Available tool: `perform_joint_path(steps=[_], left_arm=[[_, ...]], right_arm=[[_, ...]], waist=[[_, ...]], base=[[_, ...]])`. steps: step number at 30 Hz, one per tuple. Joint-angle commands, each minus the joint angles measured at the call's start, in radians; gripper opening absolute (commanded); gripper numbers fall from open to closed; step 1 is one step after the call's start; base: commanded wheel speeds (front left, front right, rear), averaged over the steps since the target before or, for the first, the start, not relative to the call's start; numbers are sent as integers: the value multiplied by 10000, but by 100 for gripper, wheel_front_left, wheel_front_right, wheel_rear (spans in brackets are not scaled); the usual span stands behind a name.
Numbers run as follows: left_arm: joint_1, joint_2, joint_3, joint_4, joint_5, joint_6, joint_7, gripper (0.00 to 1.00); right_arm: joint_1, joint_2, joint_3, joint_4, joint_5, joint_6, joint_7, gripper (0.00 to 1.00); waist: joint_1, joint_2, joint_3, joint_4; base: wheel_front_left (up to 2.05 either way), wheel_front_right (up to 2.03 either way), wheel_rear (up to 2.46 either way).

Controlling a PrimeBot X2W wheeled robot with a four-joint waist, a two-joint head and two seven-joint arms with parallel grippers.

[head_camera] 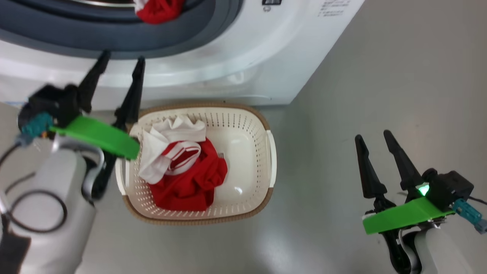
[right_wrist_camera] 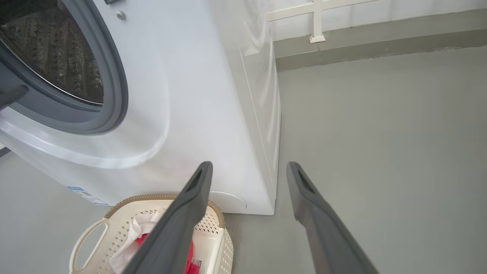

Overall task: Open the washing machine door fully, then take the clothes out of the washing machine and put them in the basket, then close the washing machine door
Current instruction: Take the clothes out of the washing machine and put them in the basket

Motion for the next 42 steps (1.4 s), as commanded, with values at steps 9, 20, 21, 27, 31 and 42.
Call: perform_joint_path(steps=[9,20,21,27,31,42], left_arm=[[-2973,824,-1053,1605,-1231,-54,-78,100],[-4845,1021,-2207,3216,-2334,-54,-78,100],[-4977,1029,-2333,3323,-2445,-54,-78,100],[-5488,1041,-3349,3707,-3034,-54,-61,100],[-5649,1146,-3950,3929,-3454,-54,-24,100],[-6096,1343,-5221,4412,-4393,-54,-36,0]], right_arm=[[-718,-76,504,-243,40,63,-63,100],[-921,-76,915,-252,207,63,-63,100],[-929,-76,959,-255,233,63,-63,100],[-965,-76,1105,-287,374,63,-63,100],[-986,-76,1151,-305,454,63,-63,100],[-1029,-76,1188,-422,533,63,-63,100]], waist=[[0,0,1593,-24],[0,0,1872,-379],[0,0,1892,-426],[0,0,1988,-605],[0,0,2001,-695],[0,0,2006,-802]], base=[[0,0,0],[0,0,0],[0,0,0],[0,0,0],[0,0,0],[0,0,0]])
